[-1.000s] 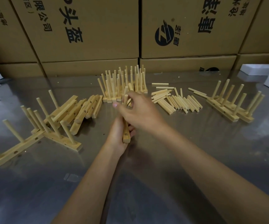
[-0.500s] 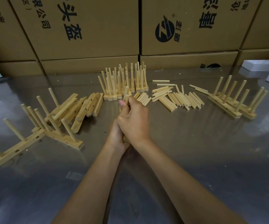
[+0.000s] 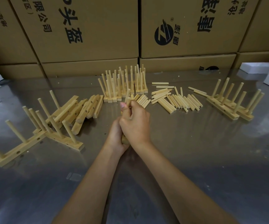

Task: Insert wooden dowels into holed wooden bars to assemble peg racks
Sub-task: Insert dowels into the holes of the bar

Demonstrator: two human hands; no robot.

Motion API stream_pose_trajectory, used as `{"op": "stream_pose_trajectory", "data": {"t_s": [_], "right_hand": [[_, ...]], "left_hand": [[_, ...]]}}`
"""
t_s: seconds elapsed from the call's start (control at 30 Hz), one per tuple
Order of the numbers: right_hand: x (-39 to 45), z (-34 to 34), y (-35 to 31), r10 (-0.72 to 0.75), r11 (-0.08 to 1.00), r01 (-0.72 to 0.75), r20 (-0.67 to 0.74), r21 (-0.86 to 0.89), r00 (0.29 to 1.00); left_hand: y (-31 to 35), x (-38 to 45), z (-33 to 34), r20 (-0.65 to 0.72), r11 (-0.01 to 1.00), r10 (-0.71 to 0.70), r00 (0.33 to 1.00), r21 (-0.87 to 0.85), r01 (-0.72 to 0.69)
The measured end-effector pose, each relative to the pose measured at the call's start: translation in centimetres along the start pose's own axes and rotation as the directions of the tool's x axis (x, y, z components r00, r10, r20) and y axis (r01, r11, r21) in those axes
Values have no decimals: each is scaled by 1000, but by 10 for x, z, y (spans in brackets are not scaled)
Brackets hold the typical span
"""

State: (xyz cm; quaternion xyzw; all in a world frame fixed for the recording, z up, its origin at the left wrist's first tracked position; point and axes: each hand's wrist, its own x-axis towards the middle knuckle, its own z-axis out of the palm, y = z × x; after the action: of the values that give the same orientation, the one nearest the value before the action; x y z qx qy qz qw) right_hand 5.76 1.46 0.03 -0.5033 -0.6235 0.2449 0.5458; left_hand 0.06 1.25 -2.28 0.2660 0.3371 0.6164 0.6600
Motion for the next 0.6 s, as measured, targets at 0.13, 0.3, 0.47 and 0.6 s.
{"op": "stream_pose_trajectory", "data": {"t_s": [0.13,0.3,0.47,0.6], "right_hand": [[2,-15,5,15,1000,-13,107,-14,994],[-4,-65,16,27,999,-19,263,-33,964],[-15,-105,14,82,955,114,614,-273,785],[-13,-107,-1,-54,759,456,653,-465,756]], "left_hand": [[0,1,2,10,1000,-15,1000,6,14],[-1,16,4,-203,997,-39,978,60,53],[-1,18,1,-193,1000,-27,981,1,28],[-2,20,2,-203,999,-50,978,-29,45]]}}
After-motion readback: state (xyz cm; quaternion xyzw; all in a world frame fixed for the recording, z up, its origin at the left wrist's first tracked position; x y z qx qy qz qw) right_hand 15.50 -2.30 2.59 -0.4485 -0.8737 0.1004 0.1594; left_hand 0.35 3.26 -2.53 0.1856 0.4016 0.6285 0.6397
